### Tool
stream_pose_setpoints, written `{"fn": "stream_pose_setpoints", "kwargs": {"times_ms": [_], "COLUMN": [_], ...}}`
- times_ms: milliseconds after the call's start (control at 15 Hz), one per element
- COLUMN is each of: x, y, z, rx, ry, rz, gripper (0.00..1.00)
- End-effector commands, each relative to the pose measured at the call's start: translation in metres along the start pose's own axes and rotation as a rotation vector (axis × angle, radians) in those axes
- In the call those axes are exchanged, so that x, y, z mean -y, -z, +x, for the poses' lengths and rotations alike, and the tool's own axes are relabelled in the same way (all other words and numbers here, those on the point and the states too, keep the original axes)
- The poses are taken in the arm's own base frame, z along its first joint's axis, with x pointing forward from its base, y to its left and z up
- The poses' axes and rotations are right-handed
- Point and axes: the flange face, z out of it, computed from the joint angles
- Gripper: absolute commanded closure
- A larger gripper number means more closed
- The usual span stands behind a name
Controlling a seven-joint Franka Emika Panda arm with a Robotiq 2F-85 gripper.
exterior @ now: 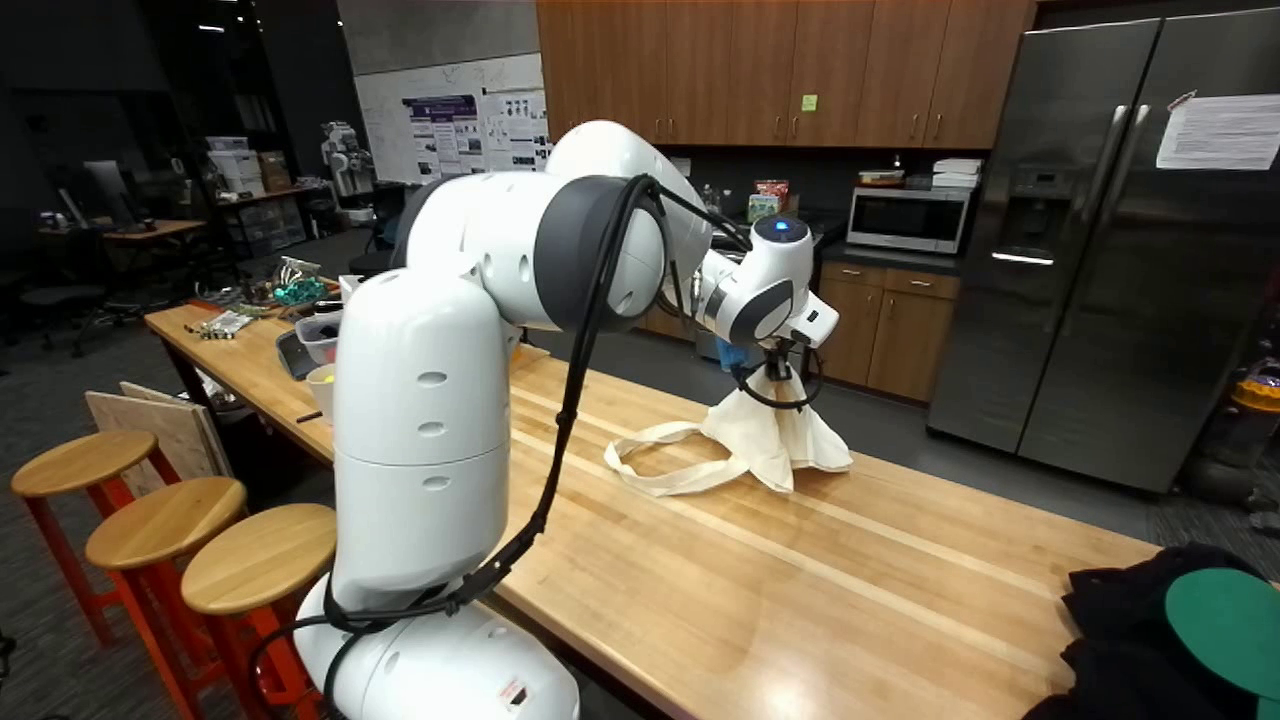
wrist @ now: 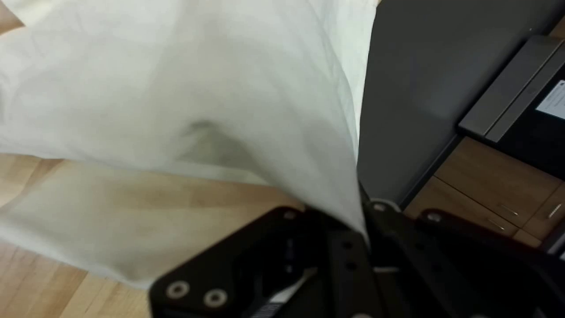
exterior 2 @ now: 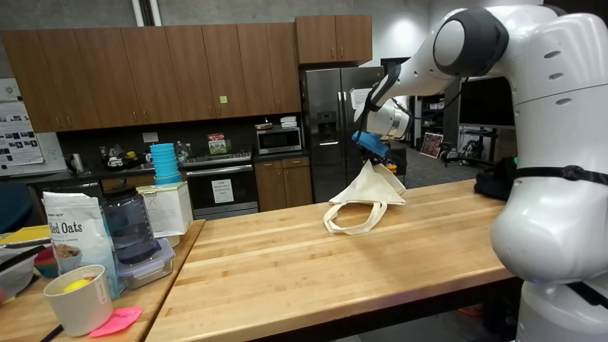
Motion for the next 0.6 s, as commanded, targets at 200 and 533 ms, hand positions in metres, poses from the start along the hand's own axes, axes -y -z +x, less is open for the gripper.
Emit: {"fn": "stream_pose_setpoints", "kwargs": {"times_ms": [200, 533], "x": [-0.0001, 0.0003], "y": [0.0002, -0.0025], "z": [0.0006, -0.0031], "rx": [0.001, 0.002], "ry": [0.000, 0.002], "rz": [0.000, -0.002], "gripper": [0.96, 0.99]}}
